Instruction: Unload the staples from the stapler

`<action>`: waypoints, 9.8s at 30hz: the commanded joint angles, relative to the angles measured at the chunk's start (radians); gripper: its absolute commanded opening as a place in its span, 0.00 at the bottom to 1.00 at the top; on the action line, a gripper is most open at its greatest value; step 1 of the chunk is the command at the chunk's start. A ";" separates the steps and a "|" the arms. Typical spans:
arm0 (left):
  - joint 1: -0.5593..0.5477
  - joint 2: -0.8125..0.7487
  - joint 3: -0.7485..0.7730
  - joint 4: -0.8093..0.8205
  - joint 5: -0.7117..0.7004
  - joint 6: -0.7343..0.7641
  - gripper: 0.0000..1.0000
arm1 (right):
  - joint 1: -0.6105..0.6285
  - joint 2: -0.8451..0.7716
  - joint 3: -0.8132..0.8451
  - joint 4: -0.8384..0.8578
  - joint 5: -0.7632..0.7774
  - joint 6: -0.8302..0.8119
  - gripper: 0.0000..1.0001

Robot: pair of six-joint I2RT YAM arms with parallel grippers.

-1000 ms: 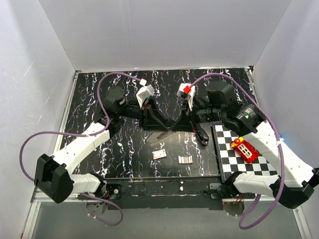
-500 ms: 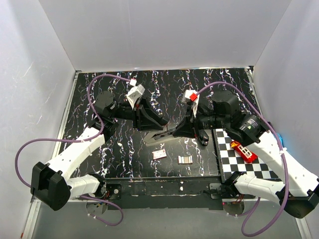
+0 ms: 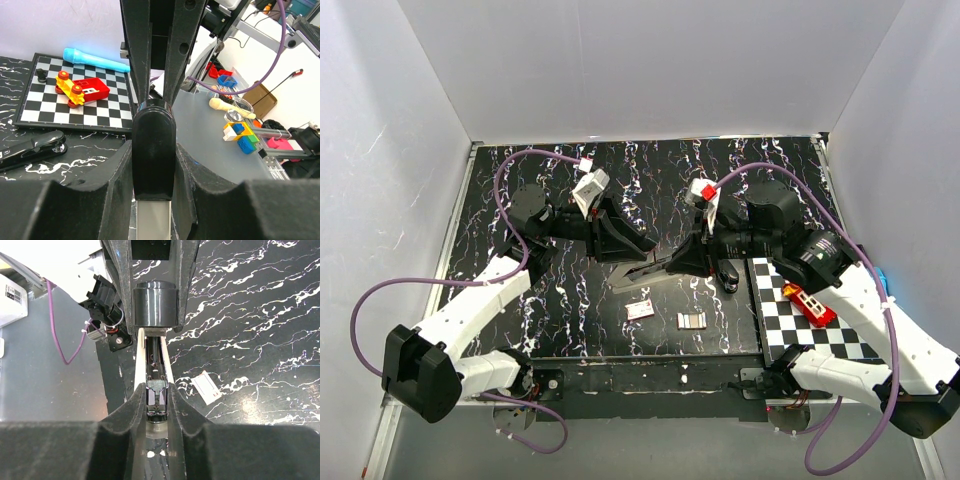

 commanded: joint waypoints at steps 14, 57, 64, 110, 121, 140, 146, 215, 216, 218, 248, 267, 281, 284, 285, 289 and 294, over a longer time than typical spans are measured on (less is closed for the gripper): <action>0.004 -0.013 0.037 -0.007 -0.031 0.049 0.00 | 0.006 -0.012 0.123 -0.109 0.038 -0.021 0.48; 0.004 -0.117 0.040 -0.300 -0.422 0.268 0.00 | 0.032 0.235 0.283 0.015 0.484 0.393 0.01; 0.004 -0.129 0.034 -0.302 -0.436 0.277 0.00 | 0.040 0.258 0.283 0.024 0.487 0.409 0.01; 0.007 -0.208 -0.060 -0.278 -0.824 0.273 0.00 | 0.134 0.422 0.037 0.157 0.621 0.456 0.01; 0.007 -0.159 -0.075 -0.190 -0.965 0.225 0.00 | 0.144 0.448 -0.030 0.256 0.592 0.499 0.01; 0.007 -0.007 -0.058 -0.078 -1.100 0.188 0.00 | 0.147 0.532 -0.081 0.449 0.526 0.547 0.01; 0.007 0.033 -0.049 -0.063 -1.149 0.208 0.00 | 0.147 0.543 -0.098 0.515 0.492 0.547 0.01; 0.005 -0.313 0.043 -0.331 -1.206 0.271 0.00 | 0.149 0.172 -0.262 0.366 0.659 0.470 0.01; 0.005 -0.323 0.040 -0.337 -1.200 0.267 0.00 | 0.147 0.166 -0.264 0.365 0.654 0.474 0.01; 0.005 -0.344 0.037 -0.348 -1.177 0.254 0.00 | 0.147 0.158 -0.265 0.362 0.647 0.476 0.01; 0.005 -0.450 -0.025 -0.305 -0.332 0.103 0.00 | 0.147 -0.022 0.022 0.038 -0.036 0.068 0.01; 0.005 -0.335 -0.086 -0.072 -0.198 -0.059 0.00 | 0.147 0.126 0.172 0.108 -0.151 0.071 0.01; -0.062 -0.159 -0.038 -0.108 0.050 -0.027 0.00 | 0.149 0.308 0.457 -0.103 -0.251 -0.099 0.01; -0.094 -0.132 -0.012 -0.178 0.063 0.032 0.00 | 0.149 0.339 0.496 -0.154 -0.293 -0.137 0.01; -0.102 -0.123 -0.008 -0.185 0.067 0.039 0.00 | 0.149 0.351 0.508 -0.174 -0.310 -0.147 0.01; -0.115 -0.103 0.006 -0.181 0.069 0.047 0.00 | 0.158 0.393 0.545 -0.229 -0.346 -0.182 0.01; -0.131 -0.094 0.025 -0.181 0.072 0.050 0.00 | 0.180 0.416 0.533 -0.229 -0.352 -0.199 0.01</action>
